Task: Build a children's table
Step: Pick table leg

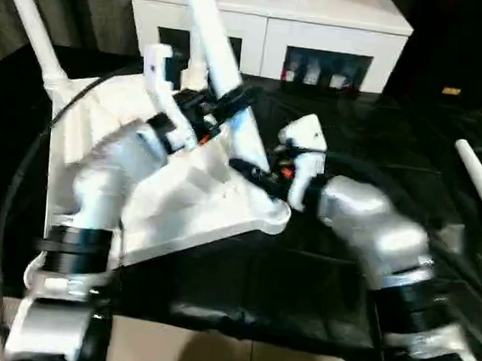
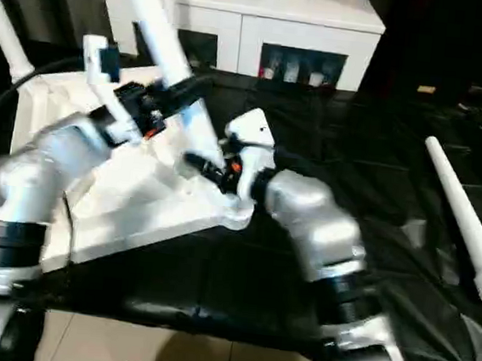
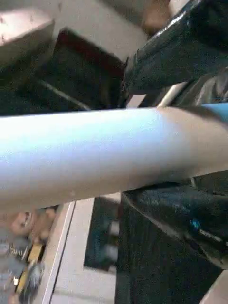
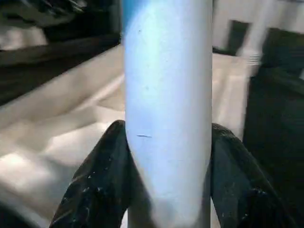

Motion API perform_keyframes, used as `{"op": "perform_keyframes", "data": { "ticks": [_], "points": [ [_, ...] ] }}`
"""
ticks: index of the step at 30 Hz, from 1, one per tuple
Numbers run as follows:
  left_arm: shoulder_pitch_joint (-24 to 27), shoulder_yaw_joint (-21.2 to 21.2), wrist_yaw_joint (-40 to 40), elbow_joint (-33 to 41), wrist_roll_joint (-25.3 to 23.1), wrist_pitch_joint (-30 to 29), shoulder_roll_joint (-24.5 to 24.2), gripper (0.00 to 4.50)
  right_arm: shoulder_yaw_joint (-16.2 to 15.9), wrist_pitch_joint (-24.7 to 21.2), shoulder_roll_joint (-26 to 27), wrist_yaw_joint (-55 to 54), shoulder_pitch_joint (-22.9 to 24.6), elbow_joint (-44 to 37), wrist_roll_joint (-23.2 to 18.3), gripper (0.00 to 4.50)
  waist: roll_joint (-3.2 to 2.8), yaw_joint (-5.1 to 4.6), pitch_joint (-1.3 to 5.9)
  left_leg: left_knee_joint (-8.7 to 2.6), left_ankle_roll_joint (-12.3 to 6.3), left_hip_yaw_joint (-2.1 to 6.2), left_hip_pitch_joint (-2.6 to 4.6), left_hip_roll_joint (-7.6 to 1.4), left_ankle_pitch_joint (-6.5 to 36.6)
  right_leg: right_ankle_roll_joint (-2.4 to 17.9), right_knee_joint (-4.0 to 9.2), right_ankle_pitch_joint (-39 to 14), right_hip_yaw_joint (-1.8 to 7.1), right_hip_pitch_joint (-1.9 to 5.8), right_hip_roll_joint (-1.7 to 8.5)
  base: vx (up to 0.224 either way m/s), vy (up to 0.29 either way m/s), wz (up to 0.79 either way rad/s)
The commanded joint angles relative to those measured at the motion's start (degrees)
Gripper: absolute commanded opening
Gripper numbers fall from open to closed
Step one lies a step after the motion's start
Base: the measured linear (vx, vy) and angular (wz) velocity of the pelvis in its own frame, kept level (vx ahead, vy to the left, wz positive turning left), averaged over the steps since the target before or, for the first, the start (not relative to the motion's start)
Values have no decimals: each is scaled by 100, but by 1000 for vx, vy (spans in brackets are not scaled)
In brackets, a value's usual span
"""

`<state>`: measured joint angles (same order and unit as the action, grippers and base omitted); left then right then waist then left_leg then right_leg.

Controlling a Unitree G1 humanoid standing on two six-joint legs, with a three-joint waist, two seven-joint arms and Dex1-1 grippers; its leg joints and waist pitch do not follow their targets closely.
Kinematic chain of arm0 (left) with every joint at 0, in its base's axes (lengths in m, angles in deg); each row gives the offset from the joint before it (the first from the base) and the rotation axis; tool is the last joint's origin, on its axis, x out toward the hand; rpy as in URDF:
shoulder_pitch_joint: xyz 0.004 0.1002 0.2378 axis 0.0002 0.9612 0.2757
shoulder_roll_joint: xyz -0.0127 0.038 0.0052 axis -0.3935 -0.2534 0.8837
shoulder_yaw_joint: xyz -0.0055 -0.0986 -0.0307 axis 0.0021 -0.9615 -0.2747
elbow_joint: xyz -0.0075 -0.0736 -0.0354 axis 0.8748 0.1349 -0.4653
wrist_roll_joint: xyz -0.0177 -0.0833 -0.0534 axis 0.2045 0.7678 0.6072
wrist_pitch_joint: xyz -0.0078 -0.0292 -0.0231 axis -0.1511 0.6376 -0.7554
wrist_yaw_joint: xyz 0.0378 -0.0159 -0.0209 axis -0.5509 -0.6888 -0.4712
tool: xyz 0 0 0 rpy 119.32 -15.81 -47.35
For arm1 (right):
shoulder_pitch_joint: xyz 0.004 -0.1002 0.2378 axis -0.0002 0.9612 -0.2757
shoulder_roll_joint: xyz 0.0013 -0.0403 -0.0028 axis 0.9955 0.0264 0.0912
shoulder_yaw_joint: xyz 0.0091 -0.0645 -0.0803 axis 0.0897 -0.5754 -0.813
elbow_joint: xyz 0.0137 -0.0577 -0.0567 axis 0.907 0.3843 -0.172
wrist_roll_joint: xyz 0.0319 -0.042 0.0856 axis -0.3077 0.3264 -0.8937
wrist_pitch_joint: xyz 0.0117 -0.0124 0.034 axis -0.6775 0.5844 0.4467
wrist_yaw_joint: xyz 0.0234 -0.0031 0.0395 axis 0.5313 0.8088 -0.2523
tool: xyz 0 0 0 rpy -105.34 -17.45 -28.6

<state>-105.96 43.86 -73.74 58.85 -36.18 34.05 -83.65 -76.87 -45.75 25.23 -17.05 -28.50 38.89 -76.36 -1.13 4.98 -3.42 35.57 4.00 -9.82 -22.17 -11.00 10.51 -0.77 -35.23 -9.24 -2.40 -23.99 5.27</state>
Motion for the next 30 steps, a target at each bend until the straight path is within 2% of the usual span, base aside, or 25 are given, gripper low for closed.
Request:
{"op": "perform_keyframes", "data": {
  "ticks": [1, 2, 3, 7, 11, 12, 16, 17, 22, 24, 26, 27, 28, 30],
  "points": [
    [-250, -105, 601, -108, -86, 12, 204, 333, -39, 327, 181, -584, -27, 181, 360, 188, 9, -35, 473, -459, 291, 5, 80, -85, 885, 1006, 308, -819, 151, 303, 157, 0, 0, 0],
    [-284, -153, 762, -168, -118, 58, 295, 333, -76, 549, 285, -816, -35, 283, 555, 188, 24, -45, 474, -447, 283, -9, 91, -77, 861, 1070, 313, -687, 151, 284, 155, 0, 0, 0],
    [-302, -177, 834, -205, -140, 99, 346, 333, -103, 697, 346, -947, -40, 349, 676, 188, 33, -37, 471, -453, 279, -3, 79, -67, 860, 1088, 312, -707, 145, 316, 158, 0, 0, 0],
    [-295, -206, 784, -226, -84, 110, 475, 333, -202, 919, 546, -1119, -40, 519, 854, 187, 16, -58, 450, -473, 225, 1, 89, -71, 1085, 1011, 343, -940, 145, 311, 148, 0, 0, 0],
    [-274, -244, 848, -188, 26, 4, 556, 295, -238, 1112, 627, -1228, -38, 651, 1034, 187, 16, -82, 440, -482, 229, 2, 93, -74, 1238, 975, 353, -1022, 150, 302, 147, 0, 0, 0],
    [-270, -251, 841, -172, 60, -36, 558, 271, -226, 1136, 636, -1239, -43, 668, 1047, 187, 17, -88, 442, -480, 222, 2, 94, -70, 1250, 974, 352, -1035, 149, 302, 149, 0, 0, 0],
    [-268, -295, 880, -158, 95, -86, 561, 249, -178, 1259, 648, -1244, -73, 774, 1102, 187, 20, -106, 440, -482, 193, 4, 97, -74, 1277, 984, 353, -1001, 147, 301, 141, 0, 0, 0],
    [-268, -305, 884, -162, 100, -96, 562, 227, -174, 1263, 650, -1240, -76, 781, 1101, 187, 17, -106, 441, -482, 179, 4, 95, -74, 1244, 993, 350, -957, 148, 303, 142, 0, 0, 0],
    [-247, -324, 732, -133, 172, -154, 548, 193, -124, 1432, 673, -1184, -134, 894, 1160, 187, 21, -145, 446, -472, 126, 4, 74, -67, 1123, 1054, 334, -821, 145, 322, 147, 0, 0, 0],
    [-255, -330, 646, -90, 209, -179, 480, 189, -120, 1632, 686, -1112, -188, 914, 1175, 187, 16, -161, 446, -471, 103, 3, 82, -69, 1171, 1081, 341, -863, 144, 318, 148, 0, 0, 0],
    [-265, -354, 630, -84, 233, -183, 463, 187, -87, 1640, 712, -1036, -199, 892, 1085, 187, 17, -167, 441, -471, 94, 0, 87, -69, 1201, 1092, 342, -892, 145, 314, 145, 0, 0, 0],
    [-288, -389, 574, -81, 276, -199, 433, 185, -2, 1628, 763, -879, -216, 855, 883, 243, 10, -168, 439, -474, 88, 3, 89, -76, 1233, 1106, 344, -909, 147, 314, 149, 0, 0, 0],
    [-290, -394, 571, -80, 280, -202, 430, 185, 9, 1622, 767, -861, -217, 849, 859, 257, 13, -170, 440, -471, 76, -1, 92, -73, 1248, 1114, 344, -905, 148, 312, 145, 0, 0, 0],
    [-342, -477, 431, -67, 396, -299, 341, 184, 273, 1371, 769, -504, -284, 722, 388, 264, 13, -167, 440, -477, 23, 0, 107, -78, 1324, 1157, 341, -940, 146, 308, 146, 0, 0, 0]
  ]
}}
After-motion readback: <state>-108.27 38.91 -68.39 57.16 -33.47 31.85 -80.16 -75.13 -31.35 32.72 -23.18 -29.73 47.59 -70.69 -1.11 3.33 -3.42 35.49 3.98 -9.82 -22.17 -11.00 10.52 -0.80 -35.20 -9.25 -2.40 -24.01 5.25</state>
